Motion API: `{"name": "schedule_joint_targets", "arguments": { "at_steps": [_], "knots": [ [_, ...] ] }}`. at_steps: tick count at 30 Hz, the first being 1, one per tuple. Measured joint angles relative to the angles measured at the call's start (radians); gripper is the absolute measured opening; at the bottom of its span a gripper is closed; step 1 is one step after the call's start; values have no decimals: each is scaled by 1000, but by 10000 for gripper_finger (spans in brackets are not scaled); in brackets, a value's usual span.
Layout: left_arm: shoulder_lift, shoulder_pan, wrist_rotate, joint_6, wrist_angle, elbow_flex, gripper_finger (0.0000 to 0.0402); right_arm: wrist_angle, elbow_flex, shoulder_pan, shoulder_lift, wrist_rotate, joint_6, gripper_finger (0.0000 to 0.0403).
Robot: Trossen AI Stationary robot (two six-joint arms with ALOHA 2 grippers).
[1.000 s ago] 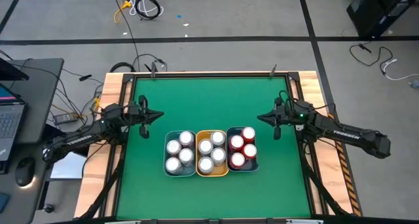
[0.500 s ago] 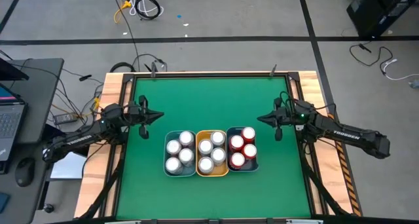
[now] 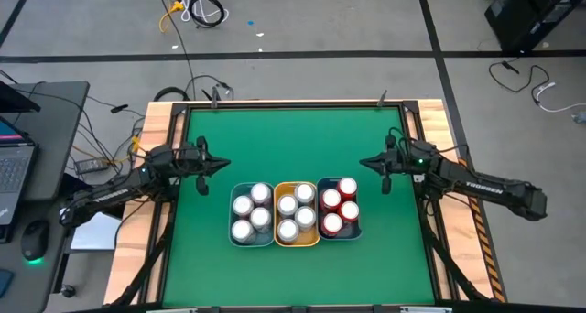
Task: Sort soda cans
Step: Return to Home Position
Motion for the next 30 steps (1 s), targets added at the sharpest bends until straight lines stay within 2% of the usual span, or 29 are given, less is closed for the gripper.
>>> {"name": "schedule_joint_targets", "arguments": {
  "at_steps": [7,11,14,17,20,24,27,30],
  "knots": [
    [0,0,0,-18,1,0,4,-1,0,0,44,4,14,0],
    [0,0,0,-16,1,0,4,28,0,6,49,-16,110,0],
    [0,0,-19,-36,-2,0,4,42,0,45,38,-48,138,0],
    [0,0,-44,-25,-4,0,4,78,0,122,16,-26,136,0],
    [0,0,-76,-7,-7,0,4,99,0,204,-20,72,114,0],
    [0,0,-129,-3,-7,0,4,62,0,282,-111,146,87,0],
    [-1,0,-137,18,-6,0,4,-28,0,304,-209,174,88,0],
    [-1,0,-143,21,-5,0,4,-26,0,309,-285,183,51,0]
  ]
}}
